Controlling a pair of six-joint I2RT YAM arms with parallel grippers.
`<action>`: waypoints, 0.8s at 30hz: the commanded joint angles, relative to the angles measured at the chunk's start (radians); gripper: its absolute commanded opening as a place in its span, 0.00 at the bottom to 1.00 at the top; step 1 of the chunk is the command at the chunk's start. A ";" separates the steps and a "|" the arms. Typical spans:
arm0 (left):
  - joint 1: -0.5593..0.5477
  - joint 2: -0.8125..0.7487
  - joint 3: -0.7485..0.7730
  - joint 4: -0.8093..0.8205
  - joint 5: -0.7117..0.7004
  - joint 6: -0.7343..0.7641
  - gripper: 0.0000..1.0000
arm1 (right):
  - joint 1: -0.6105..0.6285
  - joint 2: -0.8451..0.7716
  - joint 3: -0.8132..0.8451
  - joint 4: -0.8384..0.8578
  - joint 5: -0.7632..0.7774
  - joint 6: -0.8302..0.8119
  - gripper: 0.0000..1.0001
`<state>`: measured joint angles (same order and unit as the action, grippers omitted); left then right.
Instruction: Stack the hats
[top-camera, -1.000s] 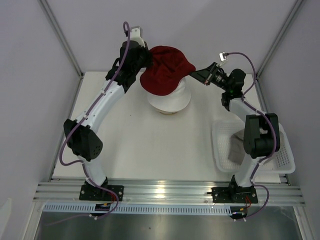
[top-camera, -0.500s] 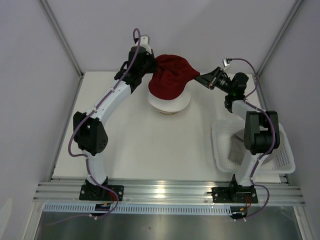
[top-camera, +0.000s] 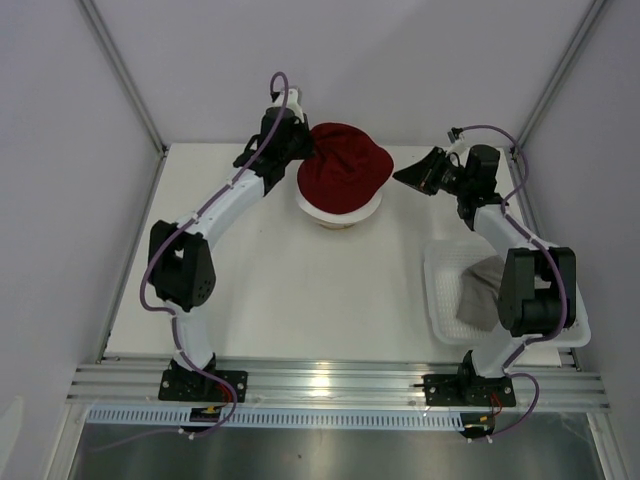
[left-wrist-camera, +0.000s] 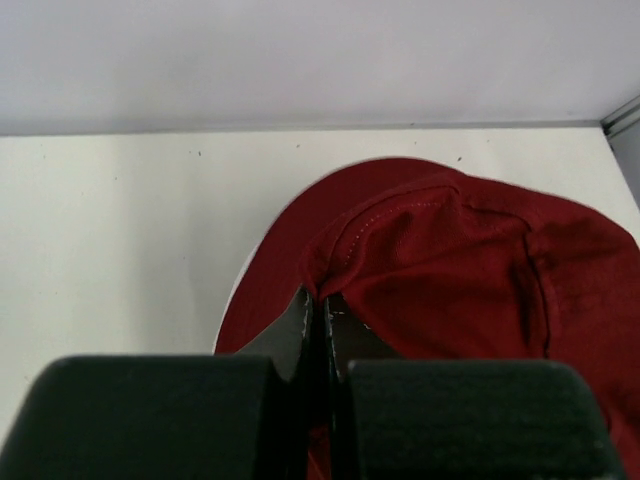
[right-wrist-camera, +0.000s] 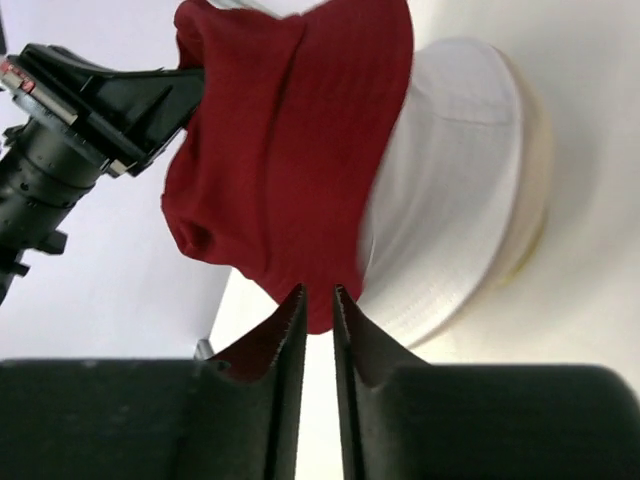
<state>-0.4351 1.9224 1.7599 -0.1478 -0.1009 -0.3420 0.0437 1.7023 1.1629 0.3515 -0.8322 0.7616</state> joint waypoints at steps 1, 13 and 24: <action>0.006 -0.051 -0.037 0.053 0.001 0.027 0.01 | 0.007 -0.069 0.023 -0.207 0.085 -0.149 0.22; 0.004 -0.123 -0.051 -0.010 0.081 -0.024 0.61 | 0.005 -0.003 0.020 -0.087 0.140 -0.084 0.73; 0.084 -0.332 -0.342 0.054 0.064 -0.421 0.84 | 0.028 0.074 -0.034 0.354 0.232 0.274 0.81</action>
<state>-0.4114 1.6581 1.5208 -0.1436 -0.0593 -0.5709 0.0509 1.7214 1.1065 0.5278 -0.6453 0.9138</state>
